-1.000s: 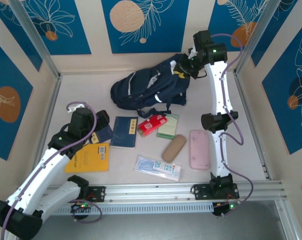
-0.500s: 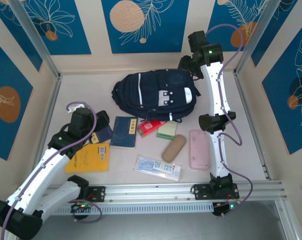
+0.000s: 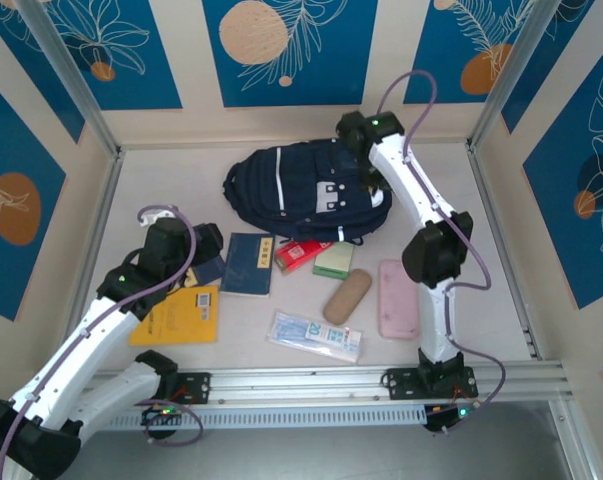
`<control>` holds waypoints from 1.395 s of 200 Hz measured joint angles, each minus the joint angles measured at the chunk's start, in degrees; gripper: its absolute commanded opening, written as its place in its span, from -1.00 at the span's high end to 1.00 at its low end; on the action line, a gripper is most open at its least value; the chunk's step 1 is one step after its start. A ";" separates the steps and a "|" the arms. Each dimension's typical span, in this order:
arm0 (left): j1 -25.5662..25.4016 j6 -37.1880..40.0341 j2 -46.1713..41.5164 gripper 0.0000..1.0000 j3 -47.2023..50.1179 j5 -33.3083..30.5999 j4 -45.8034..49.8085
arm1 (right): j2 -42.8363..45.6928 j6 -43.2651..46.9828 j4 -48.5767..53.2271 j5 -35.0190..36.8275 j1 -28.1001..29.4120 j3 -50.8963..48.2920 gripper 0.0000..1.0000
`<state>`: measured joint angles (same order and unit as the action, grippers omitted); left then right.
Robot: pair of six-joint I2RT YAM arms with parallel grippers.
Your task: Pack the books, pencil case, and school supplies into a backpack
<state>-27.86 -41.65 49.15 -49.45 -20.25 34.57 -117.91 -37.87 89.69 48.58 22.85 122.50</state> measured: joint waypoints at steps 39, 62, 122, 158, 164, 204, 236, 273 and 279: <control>-0.55 0.02 -0.17 -1.00 0.00 0.00 -0.02 | 21.59 6.75 -19.34 -10.93 -3.82 -36.22 -0.54; -0.57 0.17 0.33 -1.00 0.00 0.02 -0.07 | 28.87 10.75 -32.52 -25.53 -3.39 -47.06 -0.34; -0.57 1.16 2.43 -1.00 0.00 0.09 -0.90 | 18.69 9.07 -58.47 -53.40 3.98 -41.64 0.04; -0.57 1.73 2.36 -1.00 0.00 -0.02 -1.16 | 2.82 6.38 -60.39 -57.09 4.11 -24.76 0.04; -0.57 1.73 2.36 -1.00 0.00 -0.04 -1.14 | 0.35 6.14 -60.11 -57.29 4.15 -21.92 0.05; -0.57 2.23 2.36 -1.00 0.00 -1.25 -1.14 | -13.40 5.99 -55.95 -58.73 4.70 -5.03 0.07; -0.57 2.78 2.91 -1.00 0.00 -1.73 -1.16 | -21.59 6.38 -51.12 -60.94 5.20 6.16 0.11; -0.57 2.80 5.03 -0.99 0.00 -1.88 -1.16 | -30.71 8.04 -43.71 -62.16 6.67 19.52 0.33; -0.57 2.80 5.29 -0.99 0.00 -1.88 -1.16 | -31.12 8.11 -43.25 -62.16 6.78 19.54 0.35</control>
<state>-28.42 -38.85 54.43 -49.45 -22.13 33.41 -149.03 -29.76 46.44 -13.58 29.63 142.04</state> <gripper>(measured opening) 0.995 0.350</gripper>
